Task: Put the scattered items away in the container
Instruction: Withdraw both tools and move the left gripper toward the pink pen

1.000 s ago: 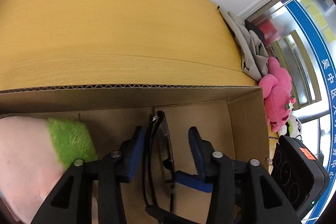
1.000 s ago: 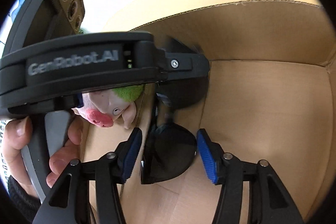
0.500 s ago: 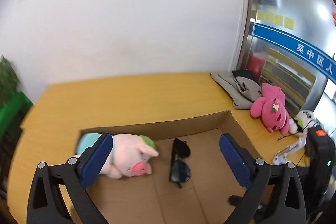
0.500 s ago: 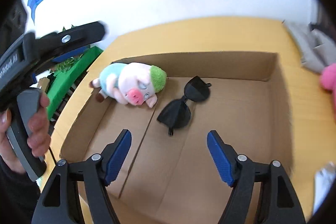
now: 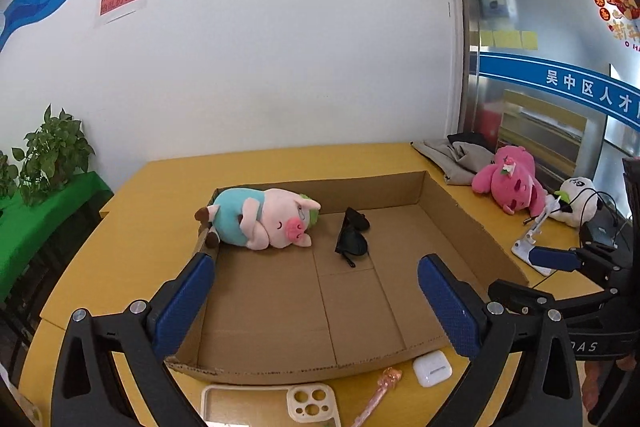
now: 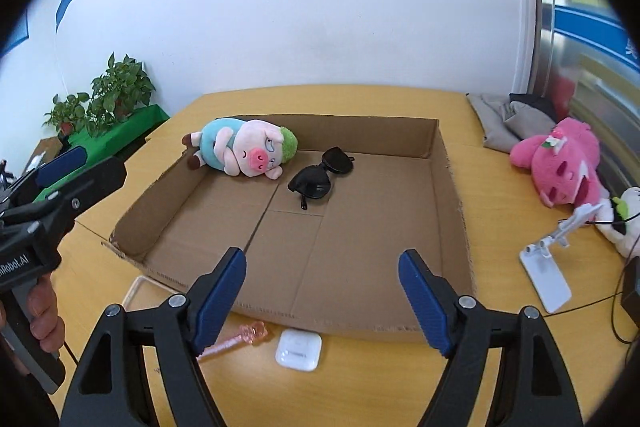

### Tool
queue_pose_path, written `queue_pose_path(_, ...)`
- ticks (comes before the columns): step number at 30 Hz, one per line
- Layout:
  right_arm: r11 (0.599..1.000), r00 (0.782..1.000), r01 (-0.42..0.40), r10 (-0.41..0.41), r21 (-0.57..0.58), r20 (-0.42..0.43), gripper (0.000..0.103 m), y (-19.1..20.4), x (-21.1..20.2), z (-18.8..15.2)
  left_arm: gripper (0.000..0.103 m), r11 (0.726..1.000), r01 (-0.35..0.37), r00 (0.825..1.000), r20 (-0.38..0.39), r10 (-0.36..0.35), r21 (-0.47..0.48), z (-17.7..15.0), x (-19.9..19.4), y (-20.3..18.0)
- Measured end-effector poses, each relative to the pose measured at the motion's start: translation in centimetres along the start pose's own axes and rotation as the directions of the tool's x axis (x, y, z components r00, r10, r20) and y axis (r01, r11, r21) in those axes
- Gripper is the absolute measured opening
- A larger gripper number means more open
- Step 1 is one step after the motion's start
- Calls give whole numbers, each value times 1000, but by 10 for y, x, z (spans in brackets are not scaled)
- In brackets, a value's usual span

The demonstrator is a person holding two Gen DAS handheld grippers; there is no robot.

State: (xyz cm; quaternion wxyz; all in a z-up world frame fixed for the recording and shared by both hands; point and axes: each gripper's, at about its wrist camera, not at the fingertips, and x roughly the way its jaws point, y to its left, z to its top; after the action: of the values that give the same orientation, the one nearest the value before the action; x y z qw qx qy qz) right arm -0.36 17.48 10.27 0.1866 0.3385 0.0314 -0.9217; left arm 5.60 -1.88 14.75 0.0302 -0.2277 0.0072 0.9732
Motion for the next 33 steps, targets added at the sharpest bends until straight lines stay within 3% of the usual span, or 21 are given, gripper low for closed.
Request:
queue_pose_path(13, 1000, 1000, -9, 9, 17, 6, 79, 3, -17, -27, 103, 1000, 16, 996, -83, -15, 11, -53, -13, -13)
queue_pose_path(33, 1000, 1000, -19, 19, 10, -8, 79, 11, -16, -38, 103, 1000, 15, 993, -118, -16, -15, -66, -12, -11)
